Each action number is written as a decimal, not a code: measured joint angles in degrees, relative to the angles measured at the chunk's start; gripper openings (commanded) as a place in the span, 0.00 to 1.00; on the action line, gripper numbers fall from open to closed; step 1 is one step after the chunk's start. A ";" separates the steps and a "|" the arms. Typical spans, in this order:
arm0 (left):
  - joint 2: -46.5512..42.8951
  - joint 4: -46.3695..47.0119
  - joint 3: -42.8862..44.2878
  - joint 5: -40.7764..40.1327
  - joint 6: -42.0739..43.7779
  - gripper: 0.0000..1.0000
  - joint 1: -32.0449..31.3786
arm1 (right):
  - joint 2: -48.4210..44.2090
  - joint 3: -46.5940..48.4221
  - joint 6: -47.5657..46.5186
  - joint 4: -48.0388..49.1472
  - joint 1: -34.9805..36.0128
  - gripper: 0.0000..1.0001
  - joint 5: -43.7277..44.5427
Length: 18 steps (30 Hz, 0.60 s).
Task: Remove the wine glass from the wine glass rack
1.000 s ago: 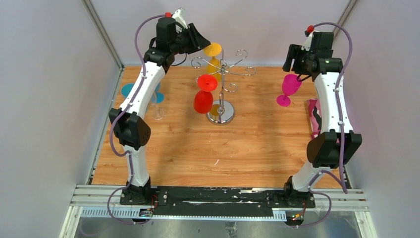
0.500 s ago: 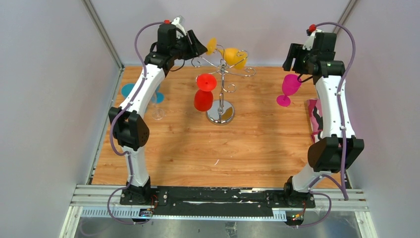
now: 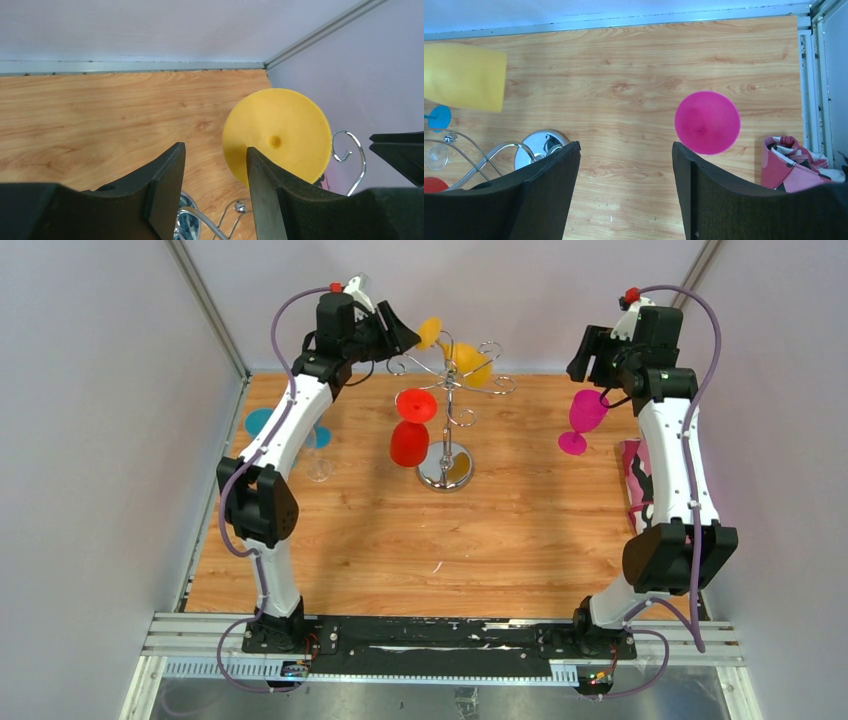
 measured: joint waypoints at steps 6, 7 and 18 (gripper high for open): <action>-1.20 5.25 -2.89 2.38 -3.32 0.54 0.02 | 0.00 -0.07 0.11 0.87 0.00 0.72 -1.36; -1.62 6.49 -3.78 2.91 -4.04 0.55 0.02 | 0.00 -0.15 0.11 1.07 0.00 0.72 -1.49; -3.82 14.60 -9.75 5.14 -9.90 0.46 0.87 | -0.94 -2.84 0.24 3.54 0.00 0.70 -2.91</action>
